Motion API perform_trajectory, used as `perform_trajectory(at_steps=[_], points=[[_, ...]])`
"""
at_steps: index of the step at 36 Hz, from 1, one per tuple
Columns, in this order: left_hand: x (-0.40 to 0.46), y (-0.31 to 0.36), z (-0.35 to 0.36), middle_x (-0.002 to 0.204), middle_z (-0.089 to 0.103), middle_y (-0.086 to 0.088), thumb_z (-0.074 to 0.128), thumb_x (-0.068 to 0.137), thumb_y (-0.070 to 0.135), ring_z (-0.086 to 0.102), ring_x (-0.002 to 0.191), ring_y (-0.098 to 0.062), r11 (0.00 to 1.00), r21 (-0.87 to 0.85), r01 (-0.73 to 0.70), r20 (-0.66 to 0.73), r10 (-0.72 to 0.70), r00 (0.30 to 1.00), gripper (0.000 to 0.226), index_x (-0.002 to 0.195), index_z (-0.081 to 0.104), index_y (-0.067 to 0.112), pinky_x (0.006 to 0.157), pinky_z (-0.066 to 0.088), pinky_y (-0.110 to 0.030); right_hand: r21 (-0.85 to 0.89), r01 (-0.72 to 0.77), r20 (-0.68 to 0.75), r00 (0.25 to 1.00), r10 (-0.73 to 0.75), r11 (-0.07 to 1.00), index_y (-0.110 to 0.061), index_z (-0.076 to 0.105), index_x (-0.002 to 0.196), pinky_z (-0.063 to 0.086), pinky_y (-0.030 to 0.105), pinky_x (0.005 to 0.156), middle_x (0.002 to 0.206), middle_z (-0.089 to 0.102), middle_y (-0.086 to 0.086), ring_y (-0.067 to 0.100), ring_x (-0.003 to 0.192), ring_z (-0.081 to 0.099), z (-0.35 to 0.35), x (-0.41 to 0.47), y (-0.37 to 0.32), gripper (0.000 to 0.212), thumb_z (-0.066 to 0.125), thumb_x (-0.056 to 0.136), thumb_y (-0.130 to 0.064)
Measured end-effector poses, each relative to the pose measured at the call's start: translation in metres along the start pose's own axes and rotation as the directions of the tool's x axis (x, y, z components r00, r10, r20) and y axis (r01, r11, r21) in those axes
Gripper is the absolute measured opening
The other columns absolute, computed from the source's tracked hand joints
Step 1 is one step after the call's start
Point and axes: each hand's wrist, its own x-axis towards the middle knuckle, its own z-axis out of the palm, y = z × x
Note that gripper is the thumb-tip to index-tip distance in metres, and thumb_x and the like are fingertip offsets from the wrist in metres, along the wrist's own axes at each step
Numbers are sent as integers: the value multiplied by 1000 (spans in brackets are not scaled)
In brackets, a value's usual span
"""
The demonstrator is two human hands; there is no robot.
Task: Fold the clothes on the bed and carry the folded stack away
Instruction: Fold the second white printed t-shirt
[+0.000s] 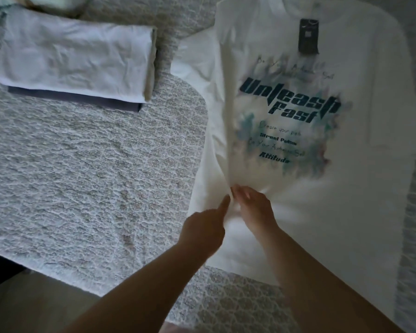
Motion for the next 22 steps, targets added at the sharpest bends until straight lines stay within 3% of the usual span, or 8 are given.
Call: perform_trajectory(at_steps=[2,4,7,9,11,16,19,22], points=[[1,6,12,107,62,-3,42,98,33,63,91,-23,1000,7,-4,86,3,996,72,151,-5,31,69,41,-30,-75,-31,-37,999,28,997,-24,66,98,38,21,63,86,62,-9,16,89,59,-3,3,5,24,47,93,-38],[0,11,19,104,63,-5,42,95,49,64,89,-24,1000,6,-20,117,19,993,78,151,-9,27,67,41,-30,-215,2,-58,998,-15,977,-23,66,100,39,21,66,92,61,-8,15,89,59,-4,5,10,20,50,92,-31],[8,7,10,111,64,-1,32,94,59,64,96,-22,999,33,-27,-31,28,999,59,147,22,34,74,44,-31,-399,107,-35,991,-132,911,-19,62,109,43,25,79,107,58,-2,17,98,56,-6,10,12,20,51,92,-25],[22,1,-5,113,63,6,33,95,55,64,97,-20,999,-33,10,-154,-15,988,43,130,49,35,80,47,-32,-484,151,-46,979,-198,862,-19,58,113,45,28,84,113,54,0,17,105,52,-9,17,7,23,52,92,-25],[41,-7,-24,111,60,4,39,96,46,62,96,-22,988,-140,67,-234,-98,967,33,116,60,30,79,46,-31,-566,170,-102,957,-273,807,-20,54,120,43,30,89,120,49,1,19,114,46,-14,28,-1,28,52,93,-25],[105,-22,-74,112,53,-10,57,90,27,55,93,-24,898,-422,122,-383,-299,874,30,117,58,13,79,40,-30,-638,267,-163,870,-466,722,-19,50,132,35,35,101,138,45,3,24,127,38,-35,73,-25,42,53,90,-19],[141,-24,-98,110,55,-9,60,89,31,48,85,-16,853,-494,166,-364,-377,852,32,114,59,11,75,34,-25,-619,286,-180,855,-487,731,-18,50,136,30,39,109,147,40,5,24,135,33,-52,102,-35,46,56,91,-22],[175,-20,-122,106,59,-6,63,87,39,56,96,-22,768,-623,148,-363,-451,815,39,113,57,11,77,36,-25,-688,250,-170,857,-486,681,-26,41,142,19,41,115,155,27,0,21,143,21,-66,132,-41,51,52,92,-30]])
